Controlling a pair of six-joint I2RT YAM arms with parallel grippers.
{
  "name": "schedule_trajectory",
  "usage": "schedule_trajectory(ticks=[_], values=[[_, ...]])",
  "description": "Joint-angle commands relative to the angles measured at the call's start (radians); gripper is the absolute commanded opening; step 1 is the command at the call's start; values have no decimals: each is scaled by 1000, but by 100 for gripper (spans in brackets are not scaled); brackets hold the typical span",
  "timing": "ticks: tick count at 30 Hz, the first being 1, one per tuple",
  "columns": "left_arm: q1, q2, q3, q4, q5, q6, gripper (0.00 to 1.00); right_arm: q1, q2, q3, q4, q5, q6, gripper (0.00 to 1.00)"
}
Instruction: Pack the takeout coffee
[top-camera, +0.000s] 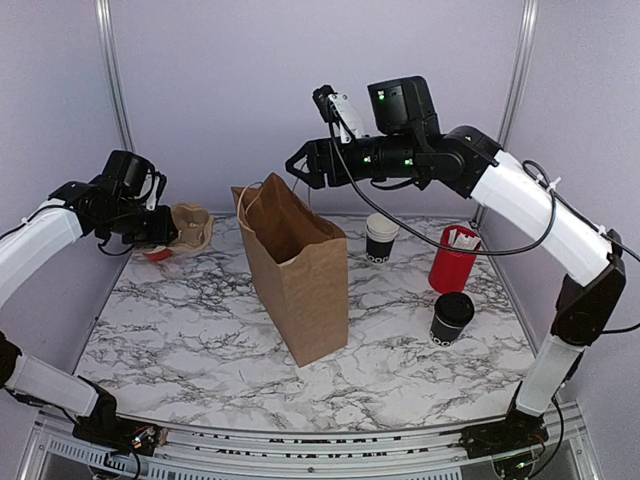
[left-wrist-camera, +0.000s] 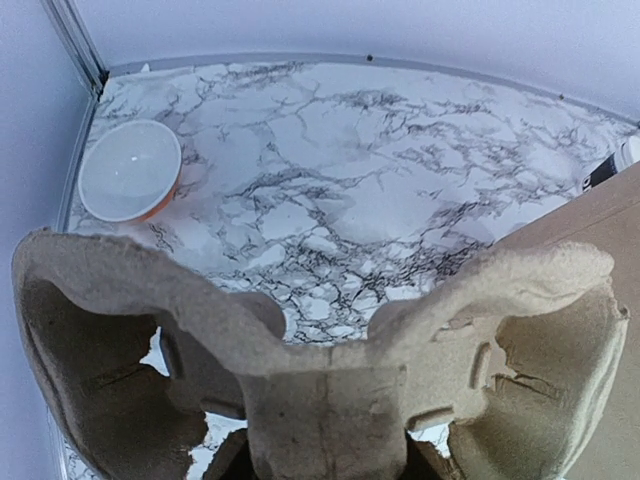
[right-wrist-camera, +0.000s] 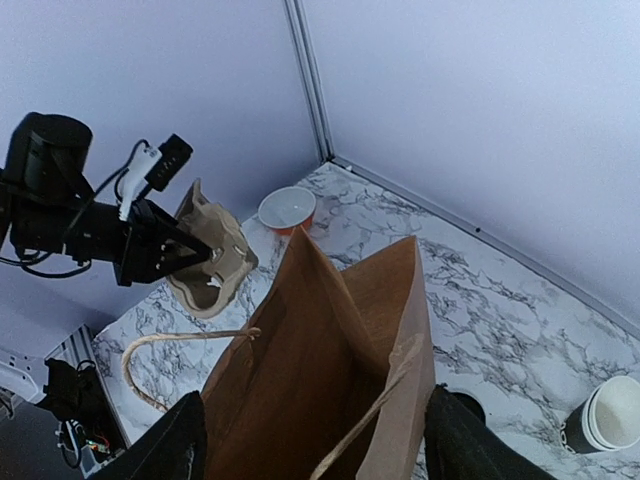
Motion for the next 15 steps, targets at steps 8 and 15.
schedule_trajectory(ticks=[8,15], values=[[-34,-128,256,-13,113,76,32,17,102,148,-49,-3,18,21],[-155,-99,439,-11,209,130,32,102,157,253,-33,-8,5,0]])
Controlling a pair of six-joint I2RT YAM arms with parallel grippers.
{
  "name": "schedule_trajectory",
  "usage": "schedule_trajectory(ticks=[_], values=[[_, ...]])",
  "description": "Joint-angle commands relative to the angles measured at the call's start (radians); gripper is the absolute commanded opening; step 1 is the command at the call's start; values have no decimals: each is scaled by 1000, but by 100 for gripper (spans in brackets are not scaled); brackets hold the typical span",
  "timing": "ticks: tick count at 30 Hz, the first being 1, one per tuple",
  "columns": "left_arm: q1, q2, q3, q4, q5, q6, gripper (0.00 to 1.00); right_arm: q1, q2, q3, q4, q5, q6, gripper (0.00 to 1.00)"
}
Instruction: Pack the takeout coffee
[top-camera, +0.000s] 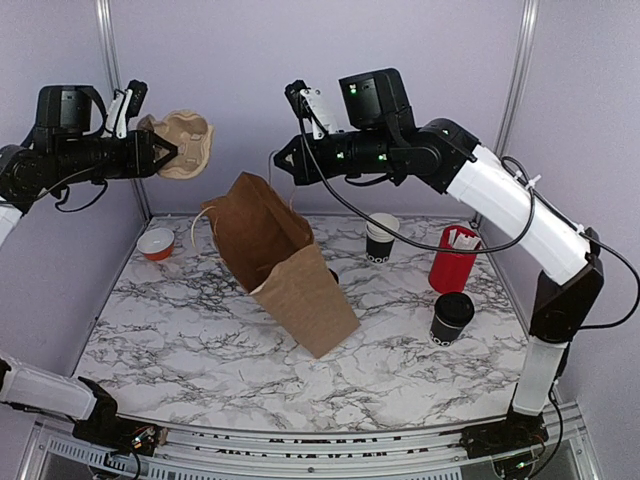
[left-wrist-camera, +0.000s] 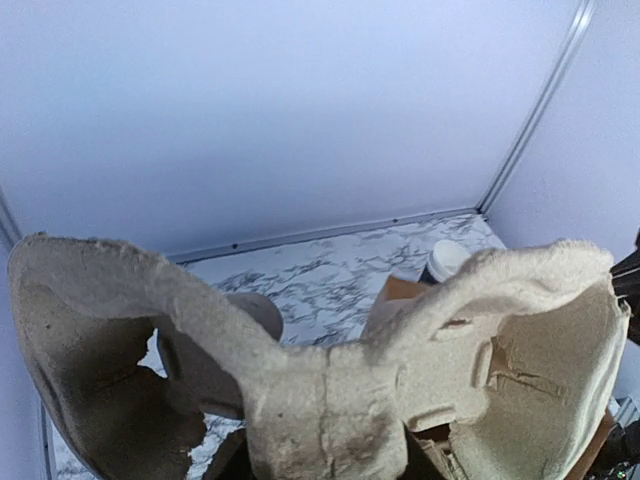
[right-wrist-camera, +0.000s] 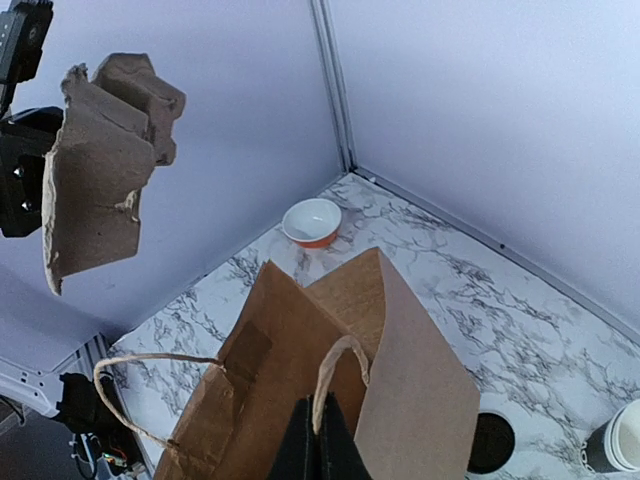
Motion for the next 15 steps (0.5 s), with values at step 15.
schedule_trajectory(ticks=[15], values=[[-236,-124,-189,224,292,19,31,59,-57,-289,437,-205,205,0]])
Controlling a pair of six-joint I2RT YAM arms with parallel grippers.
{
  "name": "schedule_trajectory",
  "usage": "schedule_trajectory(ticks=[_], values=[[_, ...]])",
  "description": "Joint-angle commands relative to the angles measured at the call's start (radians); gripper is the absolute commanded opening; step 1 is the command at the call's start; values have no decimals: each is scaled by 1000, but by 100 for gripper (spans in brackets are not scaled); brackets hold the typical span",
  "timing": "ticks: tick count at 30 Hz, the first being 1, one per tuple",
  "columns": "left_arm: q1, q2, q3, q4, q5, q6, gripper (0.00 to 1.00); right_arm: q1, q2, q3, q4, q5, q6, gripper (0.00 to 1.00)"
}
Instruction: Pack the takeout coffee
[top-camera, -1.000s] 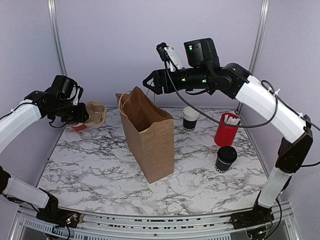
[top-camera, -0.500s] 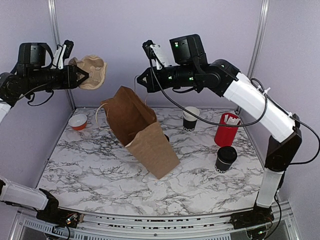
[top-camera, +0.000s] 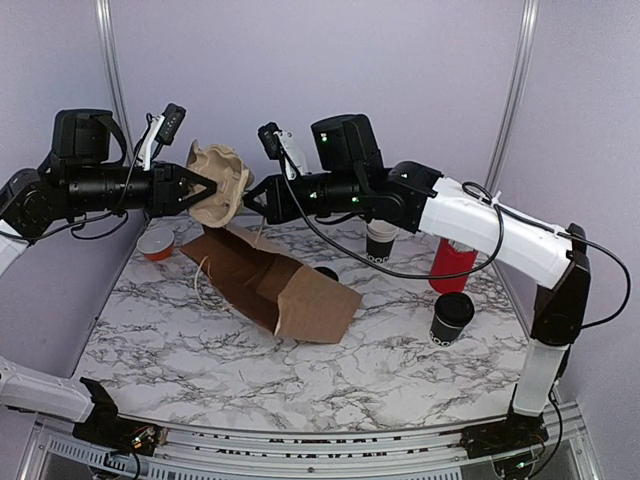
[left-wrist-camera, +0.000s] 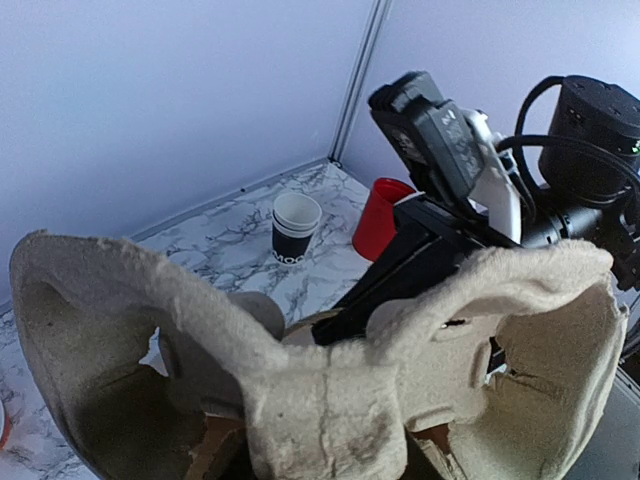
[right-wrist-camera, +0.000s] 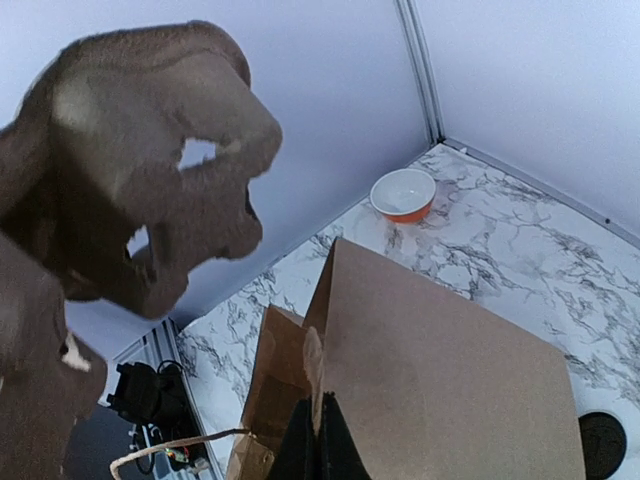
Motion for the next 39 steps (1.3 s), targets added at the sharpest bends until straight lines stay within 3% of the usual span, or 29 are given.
schedule_trajectory(ticks=[1,13,22,39], values=[[-35,-78,-86,146,98,-40,31,-4,-63,-79,202,-77,99,0],[-108,-206,-307,313,199,-145,31,-10,-110,-135,319,-87,165,0],[-124,-216,-465,427,206,-185,32,-9,-99,-116,302,-133,166,0],[-123,-160,-454,73,-84,-89,33,16,-137,-122,132,-65,37,0]])
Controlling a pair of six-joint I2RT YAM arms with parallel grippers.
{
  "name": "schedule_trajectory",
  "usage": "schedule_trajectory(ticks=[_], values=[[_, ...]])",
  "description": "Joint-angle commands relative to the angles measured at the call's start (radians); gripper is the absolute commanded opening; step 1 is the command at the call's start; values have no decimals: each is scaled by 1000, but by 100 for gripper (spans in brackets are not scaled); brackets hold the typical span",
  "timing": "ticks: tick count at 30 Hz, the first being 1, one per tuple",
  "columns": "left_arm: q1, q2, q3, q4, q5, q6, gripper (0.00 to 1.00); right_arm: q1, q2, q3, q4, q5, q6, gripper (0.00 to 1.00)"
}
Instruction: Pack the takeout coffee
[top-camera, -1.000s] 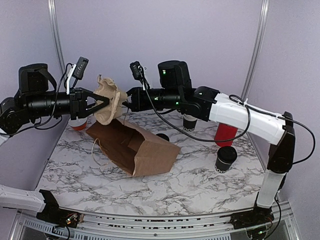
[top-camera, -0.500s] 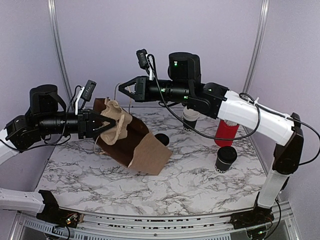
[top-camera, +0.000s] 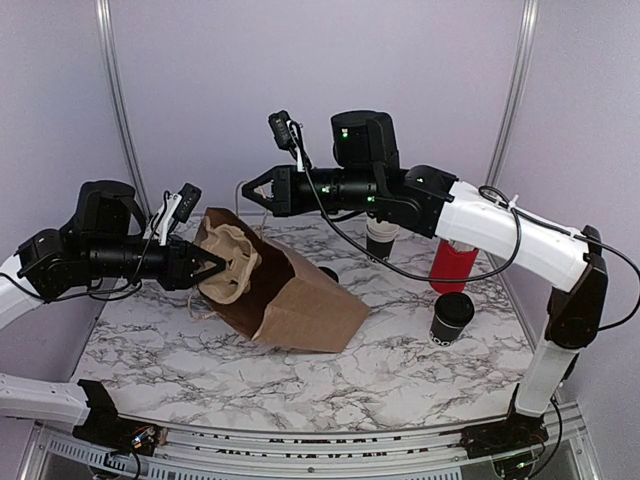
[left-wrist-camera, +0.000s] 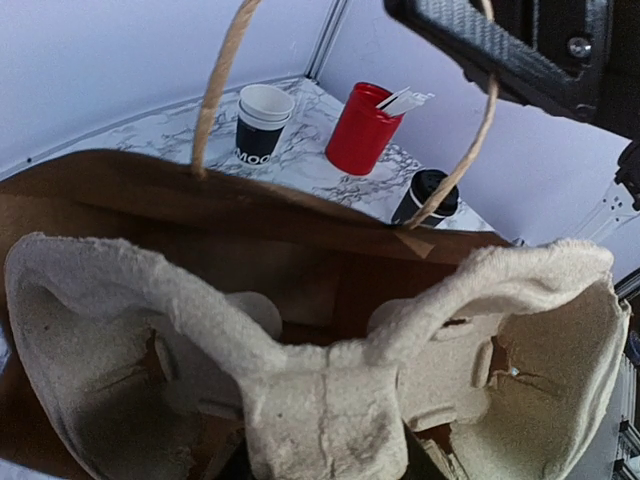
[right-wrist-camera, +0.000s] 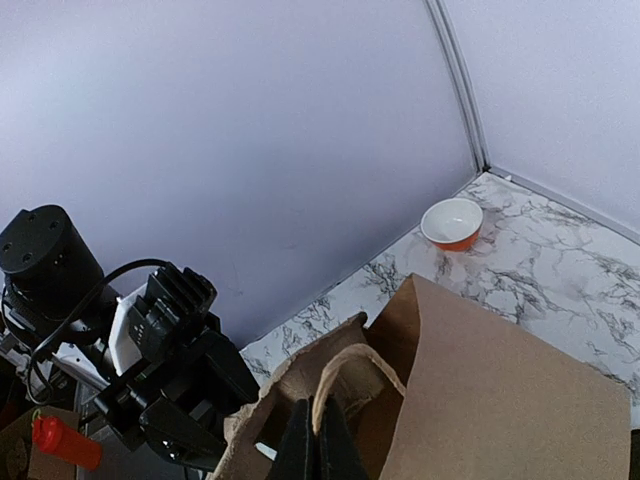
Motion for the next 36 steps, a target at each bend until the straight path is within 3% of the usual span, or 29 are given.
schedule_trajectory(ticks=[1,10,22,33,36], values=[[-2,38,20,-101,-82,26,33,16,-51,18,-68,29,-74,0],[-29,119,84,-154,-87,58,33,21,-31,40,-138,5,-130,0],[-69,45,204,-219,-88,78,33,21,-27,38,-154,36,-137,0],[-71,35,7,177,83,-9,34,17,-39,32,-109,-8,-102,0],[-78,60,-10,222,97,-12,34,17,-38,35,-107,-17,-93,0]])
